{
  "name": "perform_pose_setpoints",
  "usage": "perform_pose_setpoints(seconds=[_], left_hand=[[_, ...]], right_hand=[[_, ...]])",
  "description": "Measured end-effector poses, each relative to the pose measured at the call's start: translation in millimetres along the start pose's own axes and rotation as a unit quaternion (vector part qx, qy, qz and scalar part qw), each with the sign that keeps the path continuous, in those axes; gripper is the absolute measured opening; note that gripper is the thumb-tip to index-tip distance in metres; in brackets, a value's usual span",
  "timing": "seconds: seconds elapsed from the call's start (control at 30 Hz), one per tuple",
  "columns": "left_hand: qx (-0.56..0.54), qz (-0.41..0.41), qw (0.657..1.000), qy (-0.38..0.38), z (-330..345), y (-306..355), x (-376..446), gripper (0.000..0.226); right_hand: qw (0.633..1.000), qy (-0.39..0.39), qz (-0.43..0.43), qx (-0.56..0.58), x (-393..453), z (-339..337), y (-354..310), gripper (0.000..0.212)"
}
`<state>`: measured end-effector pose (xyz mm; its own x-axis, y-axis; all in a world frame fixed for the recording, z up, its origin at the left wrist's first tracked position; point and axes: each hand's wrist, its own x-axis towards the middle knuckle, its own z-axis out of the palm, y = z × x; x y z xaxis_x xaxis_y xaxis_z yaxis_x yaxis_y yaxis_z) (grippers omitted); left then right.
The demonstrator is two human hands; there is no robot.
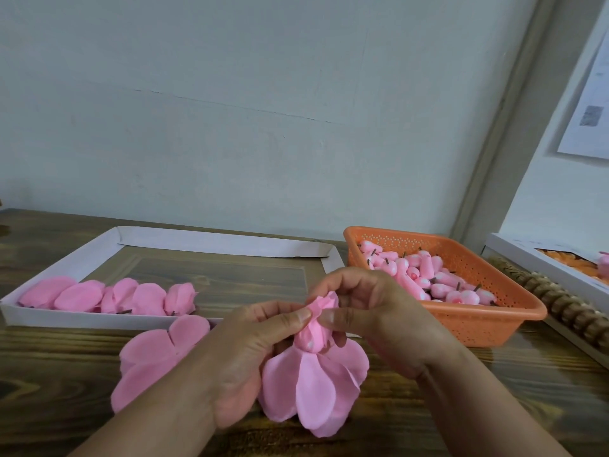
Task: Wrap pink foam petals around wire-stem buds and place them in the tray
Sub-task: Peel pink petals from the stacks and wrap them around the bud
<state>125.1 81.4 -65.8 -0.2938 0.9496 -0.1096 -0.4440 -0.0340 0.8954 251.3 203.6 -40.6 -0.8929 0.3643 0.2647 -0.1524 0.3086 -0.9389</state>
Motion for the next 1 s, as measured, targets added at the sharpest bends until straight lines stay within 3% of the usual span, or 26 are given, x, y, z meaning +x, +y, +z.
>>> perform_pose_setpoints(seconds=[0.33, 0.43, 0.53, 0.67, 0.83, 1.0], left_hand=[[0.062, -0.013, 0.998, -0.007, 1, -4, 1, 0.036], [0.126, -0.016, 0.992, 0.016, 0, -6, 2, 0.052], [0.186, 0.006, 0.981, 0.057, -2, -7, 3, 0.043], [0.132, -0.006, 0.991, 0.030, 0, -6, 1, 0.010], [0.038, 0.011, 0.999, 0.010, 1, -3, 0, 0.041], [-0.032, 0.016, 0.999, -0.007, 4, -5, -1, 0.024]], right_hand=[[0.998, 0.053, -0.018, -0.023, -1, -8, -3, 0.006], [0.992, 0.096, -0.026, -0.074, -3, -14, -6, 0.008], [0.985, 0.132, -0.031, -0.106, -4, -17, -10, 0.008], [0.981, 0.127, -0.027, -0.143, -6, -15, -16, 0.006], [0.978, 0.075, -0.029, -0.195, -9, -10, -22, 0.013], [0.977, 0.074, -0.033, -0.196, -8, -7, -21, 0.015]])
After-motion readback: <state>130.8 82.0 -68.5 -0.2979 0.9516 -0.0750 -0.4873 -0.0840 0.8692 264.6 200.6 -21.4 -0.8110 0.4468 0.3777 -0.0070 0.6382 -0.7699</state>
